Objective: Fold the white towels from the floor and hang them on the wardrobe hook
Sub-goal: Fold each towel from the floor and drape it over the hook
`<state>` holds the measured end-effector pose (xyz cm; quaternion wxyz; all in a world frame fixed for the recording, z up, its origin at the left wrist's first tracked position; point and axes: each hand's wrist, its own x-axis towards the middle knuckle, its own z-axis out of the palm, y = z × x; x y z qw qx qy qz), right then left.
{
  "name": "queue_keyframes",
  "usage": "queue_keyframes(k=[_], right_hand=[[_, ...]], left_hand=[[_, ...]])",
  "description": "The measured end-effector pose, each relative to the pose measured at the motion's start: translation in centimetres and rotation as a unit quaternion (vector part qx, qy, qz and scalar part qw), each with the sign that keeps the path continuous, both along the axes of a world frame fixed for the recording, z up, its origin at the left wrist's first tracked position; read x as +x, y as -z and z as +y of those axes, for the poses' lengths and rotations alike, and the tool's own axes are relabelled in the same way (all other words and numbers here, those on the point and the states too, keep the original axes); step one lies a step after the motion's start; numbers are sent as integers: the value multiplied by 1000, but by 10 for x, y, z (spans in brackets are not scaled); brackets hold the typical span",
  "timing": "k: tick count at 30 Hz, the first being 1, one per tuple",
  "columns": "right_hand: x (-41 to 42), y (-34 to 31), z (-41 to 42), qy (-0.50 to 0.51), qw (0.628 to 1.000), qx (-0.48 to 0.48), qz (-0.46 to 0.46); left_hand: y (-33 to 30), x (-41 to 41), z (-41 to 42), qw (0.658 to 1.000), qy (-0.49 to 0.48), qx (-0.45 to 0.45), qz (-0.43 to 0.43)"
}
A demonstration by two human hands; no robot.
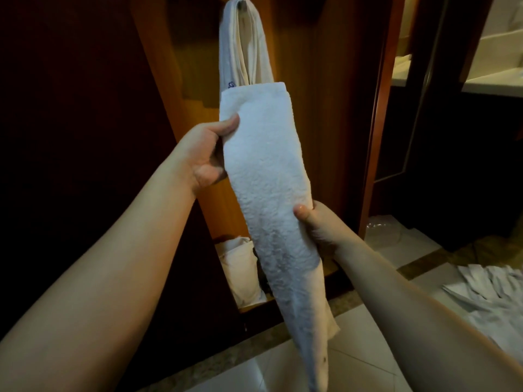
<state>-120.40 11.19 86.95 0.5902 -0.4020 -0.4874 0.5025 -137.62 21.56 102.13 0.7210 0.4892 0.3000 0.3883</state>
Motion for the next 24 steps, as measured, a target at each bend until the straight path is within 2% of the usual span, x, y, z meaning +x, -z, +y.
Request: queue_keyframes(k=[5, 10, 15, 18, 24], right_hand=[[7, -11, -1, -38, 999, -31, 10], [5, -15, 2, -54, 996, -44, -54], [3, -12, 3, -134, 986, -84, 47], [6, -5, 0, -192, 971, -125, 66], [4, -6, -9, -238, 954, -180, 5]], left_hand=[[-3, 7, 2, 1000, -7, -22, -17], [0, 6, 13, 998, -42, -57, 1], [1, 7, 22, 995, -40, -90, -15], [-3, 9, 28, 993, -52, -101, -25], [-8, 9, 45, 991, -84, -108, -12]])
